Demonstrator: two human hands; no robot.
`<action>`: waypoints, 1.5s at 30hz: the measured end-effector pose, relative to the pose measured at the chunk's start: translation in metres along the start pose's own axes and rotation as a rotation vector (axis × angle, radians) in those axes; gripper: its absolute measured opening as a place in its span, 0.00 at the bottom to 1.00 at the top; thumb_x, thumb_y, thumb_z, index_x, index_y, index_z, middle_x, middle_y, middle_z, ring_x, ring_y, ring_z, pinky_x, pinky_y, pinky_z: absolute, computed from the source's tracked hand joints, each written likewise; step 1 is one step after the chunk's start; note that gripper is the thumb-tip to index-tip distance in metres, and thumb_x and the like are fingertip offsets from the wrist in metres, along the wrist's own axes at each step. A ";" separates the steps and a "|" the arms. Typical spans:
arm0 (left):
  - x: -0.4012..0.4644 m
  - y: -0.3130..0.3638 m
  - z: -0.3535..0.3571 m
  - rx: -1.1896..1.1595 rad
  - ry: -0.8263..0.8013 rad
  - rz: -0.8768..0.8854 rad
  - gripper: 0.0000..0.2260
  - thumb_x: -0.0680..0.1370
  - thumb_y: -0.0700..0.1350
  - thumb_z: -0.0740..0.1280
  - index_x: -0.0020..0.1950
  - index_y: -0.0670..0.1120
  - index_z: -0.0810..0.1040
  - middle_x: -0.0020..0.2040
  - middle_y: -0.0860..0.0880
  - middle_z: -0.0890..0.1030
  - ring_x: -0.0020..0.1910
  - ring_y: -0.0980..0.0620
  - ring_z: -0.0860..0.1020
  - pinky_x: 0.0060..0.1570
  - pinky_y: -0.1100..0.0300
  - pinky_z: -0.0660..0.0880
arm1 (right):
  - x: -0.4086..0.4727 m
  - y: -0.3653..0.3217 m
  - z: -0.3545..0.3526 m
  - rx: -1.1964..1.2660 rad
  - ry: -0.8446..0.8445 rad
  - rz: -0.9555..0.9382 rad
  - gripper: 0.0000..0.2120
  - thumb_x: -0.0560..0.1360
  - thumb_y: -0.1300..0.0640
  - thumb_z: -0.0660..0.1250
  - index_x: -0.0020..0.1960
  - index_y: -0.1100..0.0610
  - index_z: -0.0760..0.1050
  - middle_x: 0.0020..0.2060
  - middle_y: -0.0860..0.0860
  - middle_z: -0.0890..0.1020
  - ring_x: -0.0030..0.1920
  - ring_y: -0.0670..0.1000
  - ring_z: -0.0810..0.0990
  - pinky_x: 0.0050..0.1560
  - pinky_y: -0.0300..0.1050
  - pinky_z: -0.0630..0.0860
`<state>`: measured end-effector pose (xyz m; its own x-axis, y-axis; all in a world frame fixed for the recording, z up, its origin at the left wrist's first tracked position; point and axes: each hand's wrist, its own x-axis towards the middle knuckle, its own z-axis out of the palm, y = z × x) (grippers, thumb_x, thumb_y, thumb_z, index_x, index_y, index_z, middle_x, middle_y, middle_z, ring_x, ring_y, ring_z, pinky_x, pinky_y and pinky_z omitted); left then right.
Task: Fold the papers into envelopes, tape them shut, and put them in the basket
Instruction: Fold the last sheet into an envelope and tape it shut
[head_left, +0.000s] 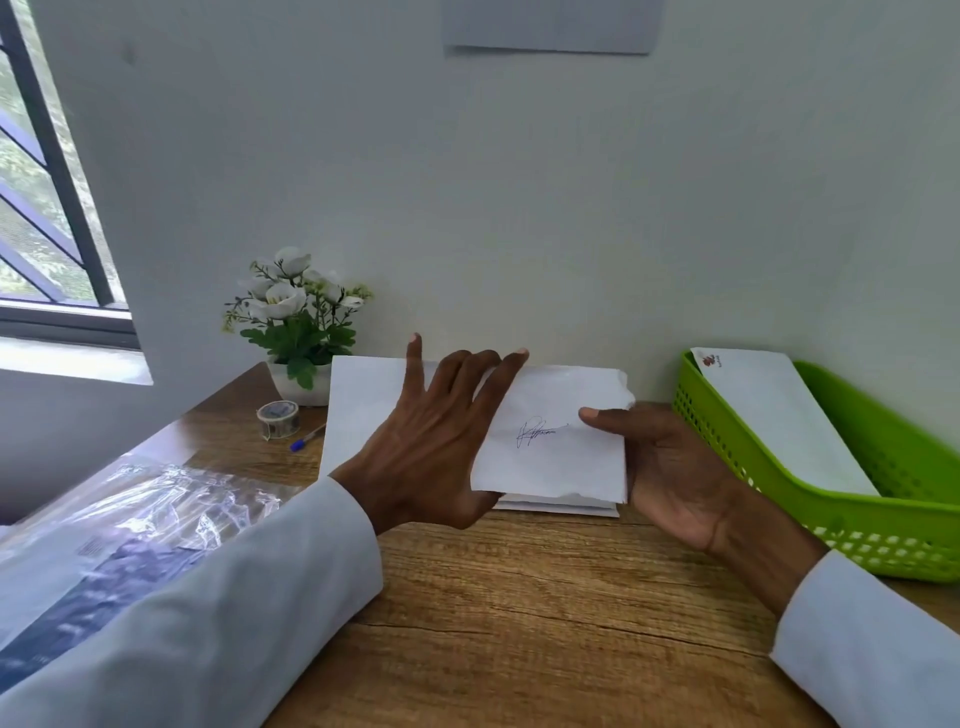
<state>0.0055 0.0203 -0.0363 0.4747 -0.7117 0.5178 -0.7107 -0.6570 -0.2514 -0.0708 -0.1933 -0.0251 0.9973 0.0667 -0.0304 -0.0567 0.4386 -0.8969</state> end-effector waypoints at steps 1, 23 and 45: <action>0.000 -0.001 0.000 -0.004 0.000 0.017 0.53 0.64 0.69 0.66 0.79 0.44 0.48 0.71 0.43 0.65 0.70 0.42 0.64 0.68 0.28 0.48 | 0.000 0.001 0.001 0.003 -0.023 0.016 0.21 0.73 0.65 0.65 0.66 0.64 0.75 0.60 0.61 0.82 0.62 0.60 0.80 0.60 0.55 0.78; -0.018 -0.061 0.004 -0.061 -0.056 -0.055 0.51 0.63 0.72 0.67 0.77 0.47 0.53 0.69 0.46 0.67 0.68 0.45 0.66 0.68 0.29 0.56 | 0.024 0.002 -0.025 -0.518 0.278 -0.246 0.06 0.78 0.60 0.66 0.48 0.59 0.82 0.42 0.58 0.86 0.45 0.58 0.85 0.51 0.53 0.82; -0.035 -0.084 0.026 -0.201 -0.157 -0.076 0.50 0.63 0.73 0.68 0.76 0.50 0.53 0.70 0.49 0.63 0.69 0.49 0.62 0.72 0.34 0.51 | 0.069 0.008 -0.011 -1.744 -0.169 0.143 0.47 0.58 0.27 0.74 0.72 0.44 0.66 0.67 0.44 0.75 0.63 0.48 0.75 0.63 0.48 0.74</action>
<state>0.0626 0.0939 -0.0549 0.5945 -0.7021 0.3919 -0.7511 -0.6589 -0.0410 -0.0020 -0.1957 -0.0390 0.9676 0.1493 -0.2037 0.0891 -0.9565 -0.2777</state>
